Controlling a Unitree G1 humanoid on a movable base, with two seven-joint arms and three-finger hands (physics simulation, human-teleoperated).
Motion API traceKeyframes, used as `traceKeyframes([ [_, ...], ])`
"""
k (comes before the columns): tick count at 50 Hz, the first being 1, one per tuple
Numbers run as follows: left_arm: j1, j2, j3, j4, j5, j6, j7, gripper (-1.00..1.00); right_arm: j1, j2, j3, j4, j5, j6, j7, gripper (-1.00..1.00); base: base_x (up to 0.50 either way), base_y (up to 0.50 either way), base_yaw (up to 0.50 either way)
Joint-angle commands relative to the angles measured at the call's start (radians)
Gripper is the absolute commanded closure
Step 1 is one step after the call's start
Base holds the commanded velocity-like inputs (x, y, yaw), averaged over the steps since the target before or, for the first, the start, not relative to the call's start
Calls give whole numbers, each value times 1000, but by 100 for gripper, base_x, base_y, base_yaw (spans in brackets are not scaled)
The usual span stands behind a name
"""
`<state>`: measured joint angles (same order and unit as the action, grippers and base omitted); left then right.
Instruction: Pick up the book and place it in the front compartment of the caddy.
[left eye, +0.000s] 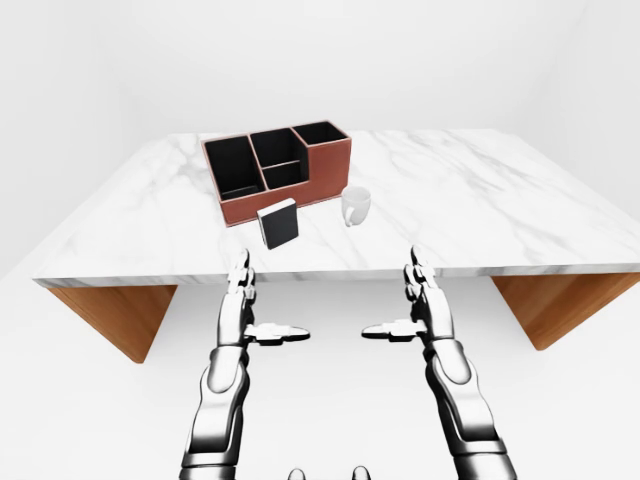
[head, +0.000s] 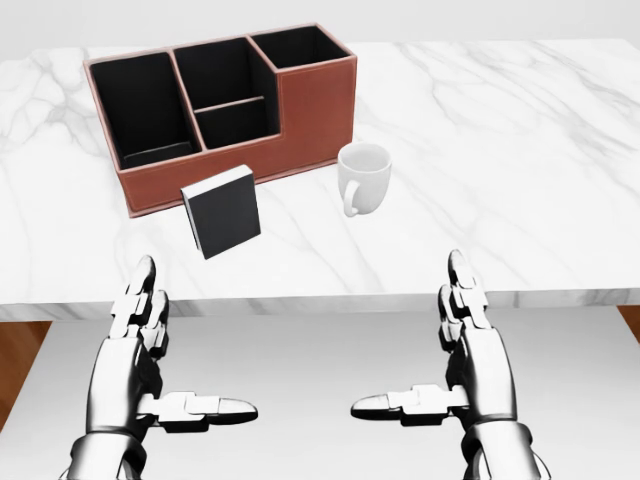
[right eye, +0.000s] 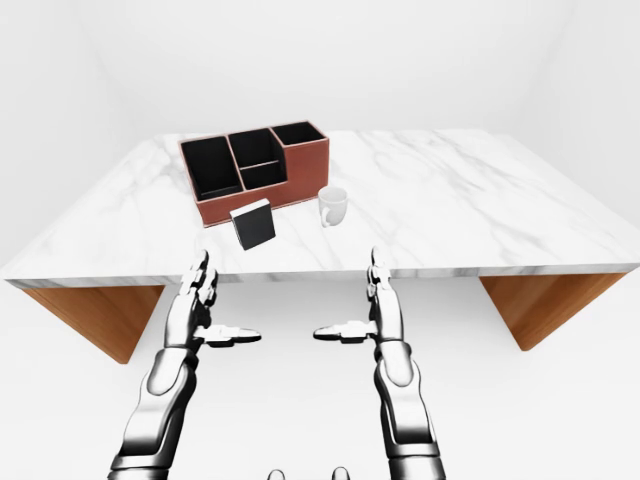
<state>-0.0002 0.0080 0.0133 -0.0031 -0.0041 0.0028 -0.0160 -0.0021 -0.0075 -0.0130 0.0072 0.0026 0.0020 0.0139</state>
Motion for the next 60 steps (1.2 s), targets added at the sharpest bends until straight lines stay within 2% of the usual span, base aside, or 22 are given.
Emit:
traceKeyframes([
  [1,0,14,23,-17,-5,17,-27,-100,-6,-13,-20,29,-4,0,20,-100,0,0,0],
  [4,0,14,24,-17,-4,17,-27,-100,-6,-13,-20,29,-4,0,20,-100,0,0,0],
  [5,-4,16,26,-18,-4,23,-30,-100,-2,-13,-18,17,-8,14,20,-100,0,0,0],
  [6,-5,16,26,-18,-4,23,-30,-100,-2,-13,-18,16,-8,15,20,-100,0,0,0],
  [8,1,16,25,-46,-3,45,-30,-100,-3,-14,-19,7,-8,24,22,-100,0,0,0],
  [9,2,16,25,-51,-2,48,-31,-100,-4,-14,-20,5,-7,27,23,-100,0,0,0],
  [10,3,16,25,-51,-2,48,-31,-100,-4,-14,-21,4,-7,28,23,-100,0,0,0],
  [11,-1,17,28,-52,-3,51,-33,-100,1,-14,-22,-16,-4,41,25,-100,0,0,0],
  [15,-1,17,28,-52,-3,51,-33,-100,1,-14,-22,-18,-4,43,25,-100,0,0,0],
  [16,-13,20,36,-40,-6,49,-34,-100,7,-17,-21,-55,-4,62,33,-100,0,0,0],
  [20,-16,23,42,-73,-9,83,-34,-100,12,-17,-25,-98,0,85,39,-100,0,0,0],
  [21,-14,23,43,-83,-10,84,-35,-100,14,-18,-24,-110,-3,85,40,-100,0,0,0],
  [34,-10,31,62,-218,-19,84,-37,-100,28,-17,-29,-217,-1,85,54,-100,0,0,0],
  [38,-13,32,67,-218,-18,84,-38,-100,29,-18,-32,-242,2,85,58,-100,0,0,0],
  [40,-12,32,67,-226,-16,84,-39,-100,32,-15,-44,-294,64,85,93,-100,0,0,0],
  [60,-11,35,81,-342,-27,84,-50,-100,39,-24,-65,-458,90,85,105,-100,0,0,0],
])
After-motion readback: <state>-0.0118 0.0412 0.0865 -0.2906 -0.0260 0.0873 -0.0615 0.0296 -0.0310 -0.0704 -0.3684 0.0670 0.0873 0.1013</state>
